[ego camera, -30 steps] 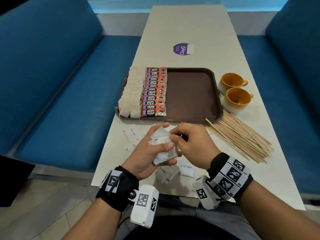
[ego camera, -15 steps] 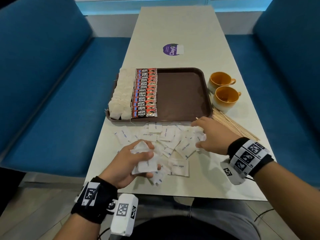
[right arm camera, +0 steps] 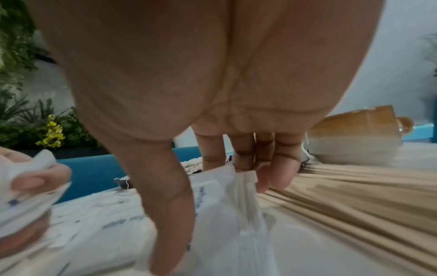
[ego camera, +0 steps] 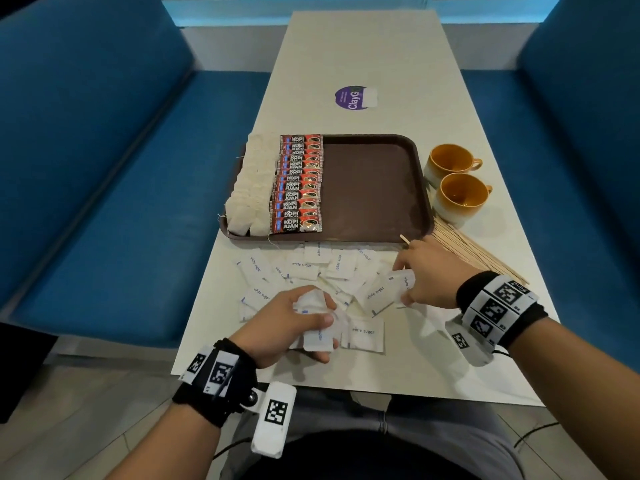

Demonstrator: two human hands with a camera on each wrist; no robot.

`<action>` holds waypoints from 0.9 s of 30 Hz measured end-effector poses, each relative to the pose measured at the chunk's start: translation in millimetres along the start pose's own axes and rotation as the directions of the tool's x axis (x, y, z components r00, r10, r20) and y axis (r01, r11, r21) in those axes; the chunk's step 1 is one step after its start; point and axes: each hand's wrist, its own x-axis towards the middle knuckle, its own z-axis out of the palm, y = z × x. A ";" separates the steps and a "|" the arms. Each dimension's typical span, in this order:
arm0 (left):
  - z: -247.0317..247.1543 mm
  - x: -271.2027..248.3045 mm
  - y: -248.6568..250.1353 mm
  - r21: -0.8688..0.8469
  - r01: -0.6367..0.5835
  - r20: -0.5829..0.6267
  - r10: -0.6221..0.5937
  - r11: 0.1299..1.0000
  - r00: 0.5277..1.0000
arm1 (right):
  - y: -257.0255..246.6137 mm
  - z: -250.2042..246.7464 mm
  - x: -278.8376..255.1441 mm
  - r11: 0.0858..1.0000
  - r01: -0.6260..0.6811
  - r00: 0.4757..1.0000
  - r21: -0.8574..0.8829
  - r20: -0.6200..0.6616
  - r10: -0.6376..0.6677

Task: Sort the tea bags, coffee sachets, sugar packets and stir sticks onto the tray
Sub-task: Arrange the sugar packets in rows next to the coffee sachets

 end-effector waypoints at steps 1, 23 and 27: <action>0.4 1.9 1.8 -0.012 -0.014 -0.017 0.013 1.000 1.000 | 0.1 1.3 -1.6 0.999 -0.012 1.000 0.036 0.001 0.012; 23.5 -3.4 16.2 -0.411 -0.043 0.140 0.109 0.911 0.984 | -85.9 -20.1 -32.1 0.619 0.220 0.973 0.754 -0.212 -0.089; 25.6 -1.5 16.3 -0.360 -0.046 0.074 0.078 0.932 0.994 | -83.5 -11.1 -29.6 0.675 0.237 0.964 0.699 -0.254 -0.076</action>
